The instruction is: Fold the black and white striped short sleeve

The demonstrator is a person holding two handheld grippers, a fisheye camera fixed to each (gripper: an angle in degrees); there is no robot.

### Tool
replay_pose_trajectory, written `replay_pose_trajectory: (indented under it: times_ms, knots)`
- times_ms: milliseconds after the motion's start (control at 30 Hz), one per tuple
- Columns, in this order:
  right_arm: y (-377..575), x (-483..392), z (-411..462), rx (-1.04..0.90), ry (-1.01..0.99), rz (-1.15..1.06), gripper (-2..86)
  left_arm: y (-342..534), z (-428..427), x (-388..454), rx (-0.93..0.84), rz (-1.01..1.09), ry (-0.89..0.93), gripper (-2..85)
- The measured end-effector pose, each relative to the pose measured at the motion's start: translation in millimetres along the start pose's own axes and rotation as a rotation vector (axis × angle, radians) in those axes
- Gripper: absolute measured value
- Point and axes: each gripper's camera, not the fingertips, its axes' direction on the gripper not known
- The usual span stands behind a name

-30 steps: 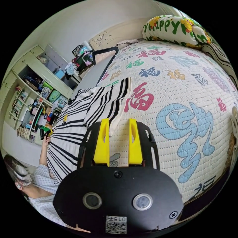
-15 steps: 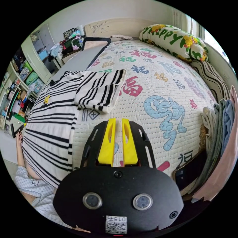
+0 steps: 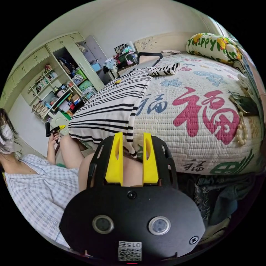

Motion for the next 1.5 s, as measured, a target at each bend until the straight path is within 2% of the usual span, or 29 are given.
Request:
replay_pose_trajectory:
  times_ms: [100,200,400,533,633,833,1300,1500]
  knots:
    - [10,-2,7,-0.080,-0.094,-0.041,10.1,-3,32,4,-0.153,0.019,0.000,10.7]
    - [11,0,20,-0.128,-0.027,-0.038,8.0,-6,66,8,-0.250,0.043,0.030,10.4]
    - [29,-4,20,-0.090,-0.015,-0.034,5.7,0,86,14,-0.259,0.027,-0.047,7.3]
    - [45,-8,21,-0.045,-0.121,-0.054,1.2,14,96,26,-0.234,0.046,-0.114,3.4]
    - [55,-10,19,-0.024,-0.069,-0.037,0.3,27,100,36,-0.214,0.074,-0.122,0.2]
    - [74,-16,16,0.025,-0.058,-0.027,-0.2,50,107,49,-0.159,0.089,-0.155,-0.6]
    - [72,-74,59,-0.023,0.252,-0.079,-0.3,68,209,89,-0.275,0.170,-0.414,-0.6]
    - [65,-106,77,-0.069,0.416,-0.117,-0.2,81,258,125,-0.330,0.230,-0.625,-0.6]
